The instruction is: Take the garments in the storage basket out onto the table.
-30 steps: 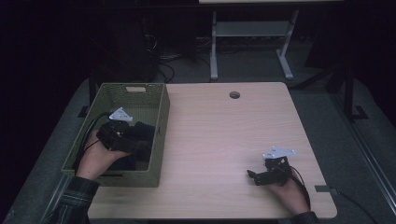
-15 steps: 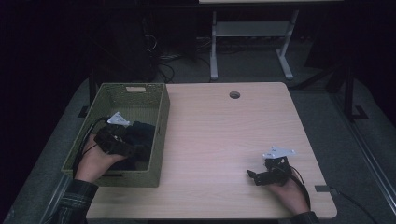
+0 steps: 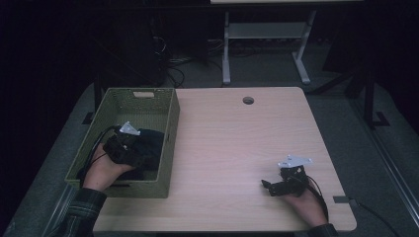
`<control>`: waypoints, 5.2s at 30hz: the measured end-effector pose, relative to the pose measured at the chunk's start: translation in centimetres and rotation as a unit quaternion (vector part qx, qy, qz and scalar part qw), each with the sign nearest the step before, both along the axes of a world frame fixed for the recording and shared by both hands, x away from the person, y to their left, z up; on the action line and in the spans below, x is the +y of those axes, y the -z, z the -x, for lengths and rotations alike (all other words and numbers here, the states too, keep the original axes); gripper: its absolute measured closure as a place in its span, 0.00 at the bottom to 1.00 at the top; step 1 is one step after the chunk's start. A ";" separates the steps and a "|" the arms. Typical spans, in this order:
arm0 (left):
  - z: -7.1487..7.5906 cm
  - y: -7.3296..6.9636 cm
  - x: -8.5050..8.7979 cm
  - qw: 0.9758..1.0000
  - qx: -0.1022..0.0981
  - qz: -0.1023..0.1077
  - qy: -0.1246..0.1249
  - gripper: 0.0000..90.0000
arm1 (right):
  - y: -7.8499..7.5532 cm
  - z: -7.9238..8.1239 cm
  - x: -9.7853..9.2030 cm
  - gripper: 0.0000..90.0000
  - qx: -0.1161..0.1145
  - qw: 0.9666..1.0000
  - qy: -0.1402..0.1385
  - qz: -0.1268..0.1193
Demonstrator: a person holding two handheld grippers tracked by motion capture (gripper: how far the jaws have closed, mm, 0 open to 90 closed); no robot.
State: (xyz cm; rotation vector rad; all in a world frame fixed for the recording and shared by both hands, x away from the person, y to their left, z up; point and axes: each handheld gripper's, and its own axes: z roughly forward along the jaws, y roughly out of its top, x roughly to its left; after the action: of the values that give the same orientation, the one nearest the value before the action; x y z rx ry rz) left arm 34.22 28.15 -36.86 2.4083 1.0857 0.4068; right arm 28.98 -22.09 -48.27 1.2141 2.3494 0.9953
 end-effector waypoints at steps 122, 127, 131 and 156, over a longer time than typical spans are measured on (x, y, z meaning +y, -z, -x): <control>-3.7 -19.0 -8.3 0.992 -0.014 -0.024 0.124 0.80 | 0.0 0.0 0.0 0.03 0.000 1.000 0.000 0.000; -3.9 -19.4 -10.2 0.989 -0.009 -0.021 0.144 0.80 | 0.0 0.0 0.0 0.03 0.000 1.000 0.000 0.000; -4.0 -19.7 -11.6 0.987 -0.002 -0.019 0.159 0.80 | 0.0 0.0 0.0 0.03 0.001 1.000 0.000 -0.001; -4.5 -19.5 -19.0 0.973 0.014 0.031 0.227 0.80 | 0.0 0.0 0.0 0.03 0.001 1.000 0.000 -0.001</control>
State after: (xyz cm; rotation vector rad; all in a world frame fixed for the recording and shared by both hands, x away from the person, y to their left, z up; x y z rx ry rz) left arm 38.69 9.14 -17.34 2.5127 0.5181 0.1805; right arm 28.97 -22.09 -48.26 1.2159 2.3508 0.9968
